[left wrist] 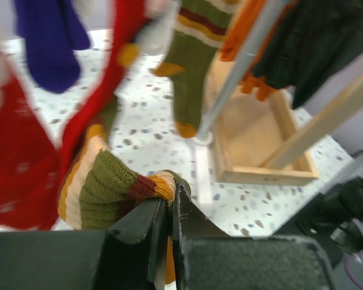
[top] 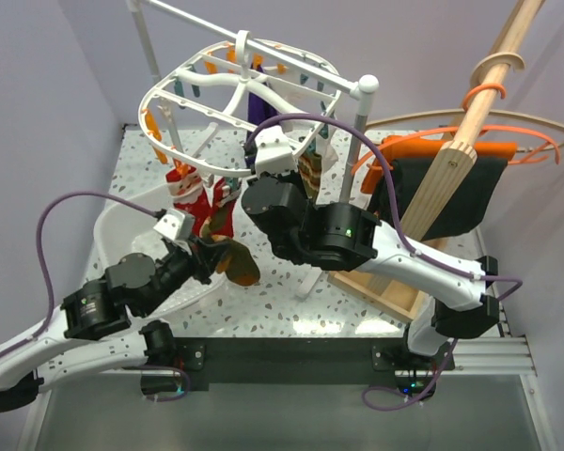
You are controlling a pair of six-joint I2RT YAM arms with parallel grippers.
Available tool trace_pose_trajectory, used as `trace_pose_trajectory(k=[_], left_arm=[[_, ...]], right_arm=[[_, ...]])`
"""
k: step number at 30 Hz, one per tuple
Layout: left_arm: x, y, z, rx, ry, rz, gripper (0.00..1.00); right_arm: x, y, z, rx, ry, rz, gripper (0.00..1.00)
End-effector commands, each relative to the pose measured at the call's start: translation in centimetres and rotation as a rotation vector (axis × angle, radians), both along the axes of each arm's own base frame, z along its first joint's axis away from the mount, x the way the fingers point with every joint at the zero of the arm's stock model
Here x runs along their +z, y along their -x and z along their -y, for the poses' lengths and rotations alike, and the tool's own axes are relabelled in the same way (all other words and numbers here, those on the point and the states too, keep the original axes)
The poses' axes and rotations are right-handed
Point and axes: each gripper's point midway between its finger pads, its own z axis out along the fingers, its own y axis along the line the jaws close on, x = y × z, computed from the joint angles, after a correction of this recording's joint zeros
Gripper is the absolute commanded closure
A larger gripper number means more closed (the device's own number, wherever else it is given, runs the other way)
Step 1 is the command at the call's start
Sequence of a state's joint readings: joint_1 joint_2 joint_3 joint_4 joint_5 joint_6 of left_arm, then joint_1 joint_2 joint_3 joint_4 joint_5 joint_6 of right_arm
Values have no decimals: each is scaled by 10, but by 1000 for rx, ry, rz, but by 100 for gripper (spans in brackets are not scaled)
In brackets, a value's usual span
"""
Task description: Remove the socks clipped to the hanger
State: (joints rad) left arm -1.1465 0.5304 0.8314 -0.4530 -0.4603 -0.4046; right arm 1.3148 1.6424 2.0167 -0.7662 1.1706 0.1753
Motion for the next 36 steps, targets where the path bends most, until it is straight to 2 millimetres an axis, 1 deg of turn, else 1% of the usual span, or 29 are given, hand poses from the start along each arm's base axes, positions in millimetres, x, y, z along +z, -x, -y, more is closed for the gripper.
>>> trace_pose_trajectory(k=[1,3,4,6,7,9,11,14,15,16,18,20,22,26,31,32,33,34,36], left_arm=[[-2,-20,-63,292,-194,-28,100],[5,-27,-75,371,-258,-23,100],[22,-29,-91,437,-268,-3,100],[35,-32,-103,494,-294,17,100],[47,-33,-118,556,-292,36,100],[53,-32,-132,608,-281,51,100],[54,-30,-146,657,-272,64,100],[46,-28,-155,673,-267,71,100],[43,-29,-154,678,-263,74,100],[32,-30,-152,673,-288,72,100],[26,-30,-152,666,-310,75,100],[27,-29,-154,675,-303,70,100],[27,-27,-162,700,-312,70,100],[32,-24,-171,708,-279,81,100],[34,-25,-168,688,-281,94,100],[33,-26,-166,690,-295,96,99],[33,-26,-166,694,-303,96,88],[33,-27,-165,692,-309,96,83],[33,-28,-163,693,-312,89,68]], right_arm=[[12,2,9,-7,-84,12,100],[10,2,8,-1,-77,8,100],[9,2,7,0,-74,6,100],[10,2,8,2,-76,7,100],[10,3,7,9,-78,5,100],[11,3,7,14,-80,3,100],[11,3,6,23,-81,-1,100],[9,4,4,34,-81,-7,100],[8,4,4,36,-81,-9,100],[9,5,5,41,-87,-8,100],[7,5,4,48,-82,-12,100],[5,6,2,58,-77,-17,100],[3,6,3,59,-67,-22,100],[5,7,7,53,-74,-22,100],[4,8,7,57,-83,-23,100],[6,8,8,53,-88,-23,100],[5,8,8,55,-86,-24,100],[5,8,8,57,-88,-26,100],[4,8,7,57,-88,-29,100]])
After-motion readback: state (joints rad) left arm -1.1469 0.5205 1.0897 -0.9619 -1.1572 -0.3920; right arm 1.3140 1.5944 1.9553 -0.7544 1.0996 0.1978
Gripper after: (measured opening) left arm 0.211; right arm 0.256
